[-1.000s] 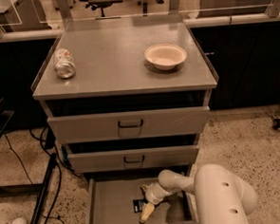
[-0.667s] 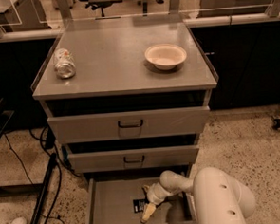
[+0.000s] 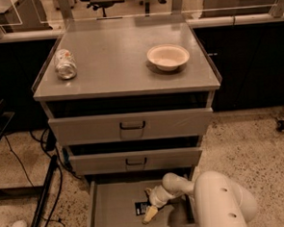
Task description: Pick rxbar blueberry from bottom drawer and place on counter
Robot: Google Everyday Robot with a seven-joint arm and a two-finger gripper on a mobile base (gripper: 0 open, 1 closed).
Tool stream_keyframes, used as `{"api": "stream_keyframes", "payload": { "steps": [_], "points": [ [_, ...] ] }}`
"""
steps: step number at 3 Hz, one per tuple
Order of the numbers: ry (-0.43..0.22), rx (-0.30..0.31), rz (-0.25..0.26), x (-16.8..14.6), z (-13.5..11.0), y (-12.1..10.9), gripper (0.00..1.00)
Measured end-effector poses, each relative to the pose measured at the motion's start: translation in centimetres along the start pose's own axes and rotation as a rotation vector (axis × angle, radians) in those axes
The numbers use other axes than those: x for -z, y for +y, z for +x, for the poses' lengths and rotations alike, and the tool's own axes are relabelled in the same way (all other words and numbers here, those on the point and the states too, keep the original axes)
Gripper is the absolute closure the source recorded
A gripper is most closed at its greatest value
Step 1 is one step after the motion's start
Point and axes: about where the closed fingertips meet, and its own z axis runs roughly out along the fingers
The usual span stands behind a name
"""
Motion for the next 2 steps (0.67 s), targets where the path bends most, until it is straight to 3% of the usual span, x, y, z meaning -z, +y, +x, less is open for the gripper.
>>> {"api": "stream_keyframes", "payload": {
  "steps": [2],
  "points": [
    [0.000,0.000,0.000,0.00,0.00,0.00,0.61]
  ]
}}
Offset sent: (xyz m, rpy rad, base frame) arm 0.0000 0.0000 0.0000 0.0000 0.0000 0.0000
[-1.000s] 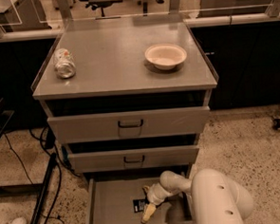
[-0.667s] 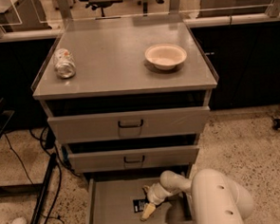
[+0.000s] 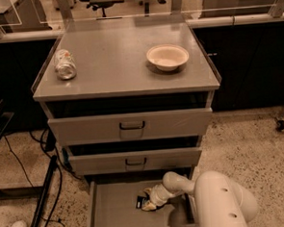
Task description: Pick rxbar blueberry from bottom drawer and place on counter
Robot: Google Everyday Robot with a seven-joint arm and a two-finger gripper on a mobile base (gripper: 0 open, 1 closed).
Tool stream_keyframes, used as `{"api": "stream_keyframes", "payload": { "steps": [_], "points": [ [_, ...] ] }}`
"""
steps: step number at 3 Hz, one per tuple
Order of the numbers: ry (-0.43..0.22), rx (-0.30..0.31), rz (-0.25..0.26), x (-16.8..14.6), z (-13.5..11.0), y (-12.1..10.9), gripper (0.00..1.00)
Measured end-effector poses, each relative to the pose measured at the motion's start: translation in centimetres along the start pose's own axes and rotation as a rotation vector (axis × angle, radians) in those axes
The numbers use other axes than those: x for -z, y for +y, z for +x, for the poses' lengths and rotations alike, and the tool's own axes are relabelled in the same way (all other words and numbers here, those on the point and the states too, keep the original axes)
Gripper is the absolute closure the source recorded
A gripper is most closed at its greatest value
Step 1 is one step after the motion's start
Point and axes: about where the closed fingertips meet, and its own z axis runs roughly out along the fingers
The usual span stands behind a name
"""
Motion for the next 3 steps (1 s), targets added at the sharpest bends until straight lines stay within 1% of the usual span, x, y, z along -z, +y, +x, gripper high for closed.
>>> {"api": "stream_keyframes", "payload": {
  "steps": [1,2,3],
  "points": [
    [0.000,0.000,0.000,0.00,0.00,0.00,0.85],
    [0.000,0.000,0.000,0.02,-0.02,0.01,1.00],
    [0.000,0.000,0.000,0.55,-0.43,-0.07,1.00]
  ]
}}
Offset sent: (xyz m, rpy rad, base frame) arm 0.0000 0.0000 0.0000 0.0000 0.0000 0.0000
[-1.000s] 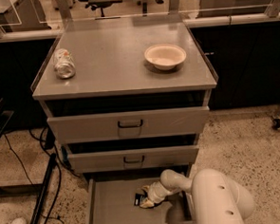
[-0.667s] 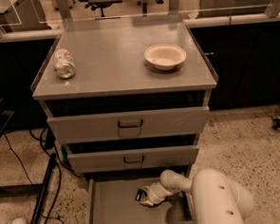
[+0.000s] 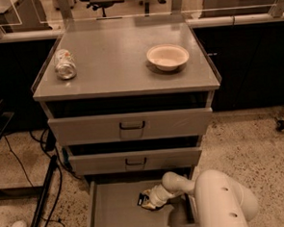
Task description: Pick rxbar blueberry from bottom drawer and place on counter
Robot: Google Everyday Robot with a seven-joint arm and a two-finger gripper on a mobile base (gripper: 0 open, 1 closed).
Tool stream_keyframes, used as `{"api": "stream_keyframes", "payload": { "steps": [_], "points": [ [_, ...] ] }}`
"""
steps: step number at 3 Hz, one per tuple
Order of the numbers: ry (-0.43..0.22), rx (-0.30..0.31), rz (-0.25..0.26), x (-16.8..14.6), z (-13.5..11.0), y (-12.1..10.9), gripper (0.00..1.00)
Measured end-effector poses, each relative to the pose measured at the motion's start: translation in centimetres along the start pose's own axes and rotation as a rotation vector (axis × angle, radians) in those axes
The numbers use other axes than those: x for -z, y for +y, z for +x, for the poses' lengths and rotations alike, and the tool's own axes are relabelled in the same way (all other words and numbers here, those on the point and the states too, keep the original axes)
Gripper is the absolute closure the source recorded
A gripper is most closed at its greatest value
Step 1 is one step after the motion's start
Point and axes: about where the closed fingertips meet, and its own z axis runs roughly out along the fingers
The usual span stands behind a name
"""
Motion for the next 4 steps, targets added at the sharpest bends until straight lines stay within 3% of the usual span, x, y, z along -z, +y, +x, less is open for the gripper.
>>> {"api": "stream_keyframes", "payload": {
  "steps": [2,4],
  "points": [
    [0.002,0.003,0.006,1.8,-1.7,0.5,1.00],
    [-0.019,0.053,0.033,7.9,-6.3,1.5,1.00]
  ]
}}
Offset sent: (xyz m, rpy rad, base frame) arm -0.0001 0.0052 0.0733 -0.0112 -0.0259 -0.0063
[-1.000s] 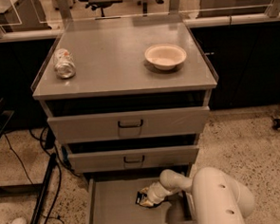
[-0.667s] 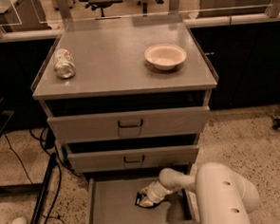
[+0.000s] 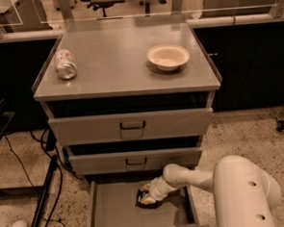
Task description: Pick rxbar blueberry from bottom drawer and place on counter
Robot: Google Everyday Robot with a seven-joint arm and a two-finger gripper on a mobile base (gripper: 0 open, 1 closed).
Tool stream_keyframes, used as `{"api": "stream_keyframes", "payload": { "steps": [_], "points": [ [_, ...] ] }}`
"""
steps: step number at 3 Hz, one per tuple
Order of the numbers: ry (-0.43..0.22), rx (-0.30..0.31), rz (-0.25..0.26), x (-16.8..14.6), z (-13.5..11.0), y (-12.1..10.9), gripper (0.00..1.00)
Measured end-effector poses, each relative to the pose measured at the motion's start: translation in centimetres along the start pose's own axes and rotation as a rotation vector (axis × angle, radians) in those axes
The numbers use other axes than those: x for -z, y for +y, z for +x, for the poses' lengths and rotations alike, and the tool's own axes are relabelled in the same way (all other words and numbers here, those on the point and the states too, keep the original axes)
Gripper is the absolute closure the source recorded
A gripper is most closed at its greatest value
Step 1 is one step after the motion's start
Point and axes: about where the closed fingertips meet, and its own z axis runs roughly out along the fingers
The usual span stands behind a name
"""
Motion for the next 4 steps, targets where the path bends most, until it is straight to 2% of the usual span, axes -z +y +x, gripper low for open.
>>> {"api": "stream_keyframes", "payload": {
  "steps": [1,2,3,4],
  "points": [
    [0.001,-0.005,-0.009,0.1,0.1,0.4,1.00],
    [0.018,-0.036,-0.003,1.6,0.0,1.7,1.00],
    [0.043,-0.062,0.019,3.9,-0.7,3.4,1.00],
    [0.057,-0.067,0.065,6.2,-1.8,4.9,1.00]
  ]
}}
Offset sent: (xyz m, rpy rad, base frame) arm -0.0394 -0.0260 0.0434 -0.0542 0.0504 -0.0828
